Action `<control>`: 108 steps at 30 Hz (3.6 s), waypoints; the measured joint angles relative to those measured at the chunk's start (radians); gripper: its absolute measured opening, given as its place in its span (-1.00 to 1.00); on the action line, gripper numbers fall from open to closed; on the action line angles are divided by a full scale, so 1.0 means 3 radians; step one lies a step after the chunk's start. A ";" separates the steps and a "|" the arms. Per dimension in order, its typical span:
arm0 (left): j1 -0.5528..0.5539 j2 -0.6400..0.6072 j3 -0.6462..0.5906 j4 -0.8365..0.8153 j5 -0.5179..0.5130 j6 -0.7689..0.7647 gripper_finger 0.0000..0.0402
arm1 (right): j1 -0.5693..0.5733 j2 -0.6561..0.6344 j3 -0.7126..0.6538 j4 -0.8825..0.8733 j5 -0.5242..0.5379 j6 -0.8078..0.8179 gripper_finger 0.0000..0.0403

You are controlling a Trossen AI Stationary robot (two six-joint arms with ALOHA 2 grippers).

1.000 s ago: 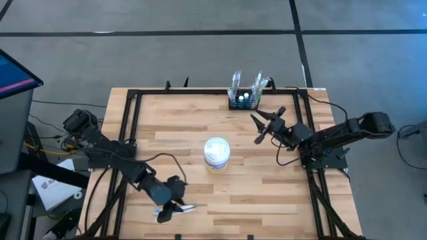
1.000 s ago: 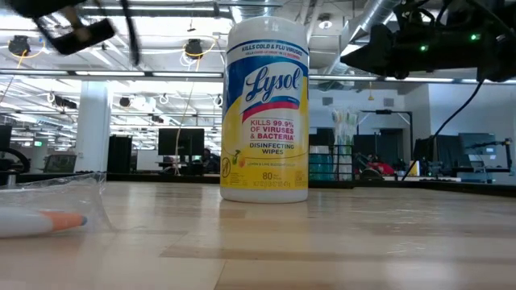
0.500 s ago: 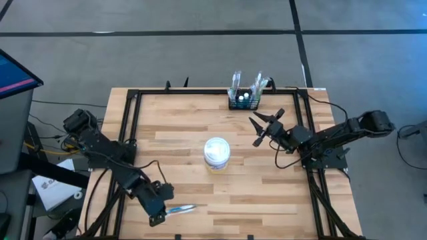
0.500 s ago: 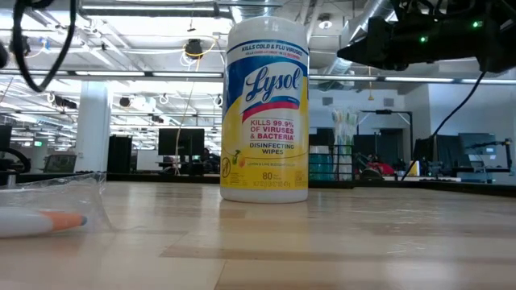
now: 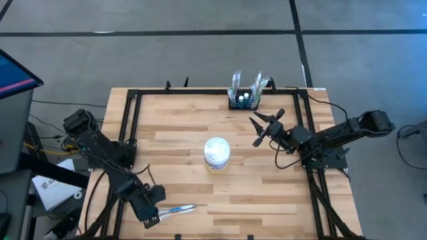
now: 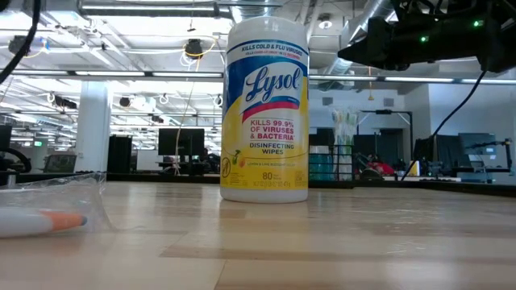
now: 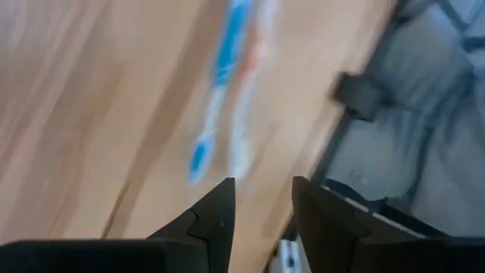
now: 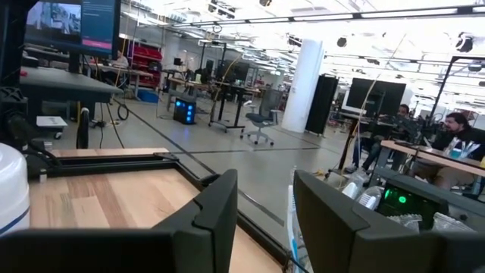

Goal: Pick & Place toothbrushing station
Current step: Put the blue toothbrush into the black mesh organizer

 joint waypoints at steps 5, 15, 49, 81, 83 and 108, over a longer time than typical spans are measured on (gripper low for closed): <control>-0.0041 0.0003 -0.0233 0.0078 0.0281 -0.0260 -0.37 | -0.0003 0.0000 0.0000 -0.0016 0.0001 0.0000 -0.40; -0.0041 0.0003 -0.0444 0.0573 0.0203 -0.0276 -0.37 | -0.0003 0.0000 0.0000 -0.0025 0.0000 0.0006 -0.40; -0.0042 0.0388 -0.0626 0.0785 0.0415 -0.0223 -0.41 | 0.0001 0.0001 0.0000 -0.0075 -0.0001 0.0046 -0.40; -0.0037 0.0276 -0.0623 0.0838 0.0373 0.0100 -1.00 | 0.0001 0.0001 0.0000 -0.0154 -0.0011 0.0125 -0.40; -0.0037 0.0214 -0.0623 0.0829 0.0322 0.0104 -1.00 | 0.0001 0.0001 0.0000 -0.0152 -0.0011 0.0125 -0.40; -0.0031 -0.0805 -0.0618 0.1349 -0.1122 0.0801 -1.00 | 0.0111 0.0001 0.0099 -0.0162 -0.0130 0.0116 -0.40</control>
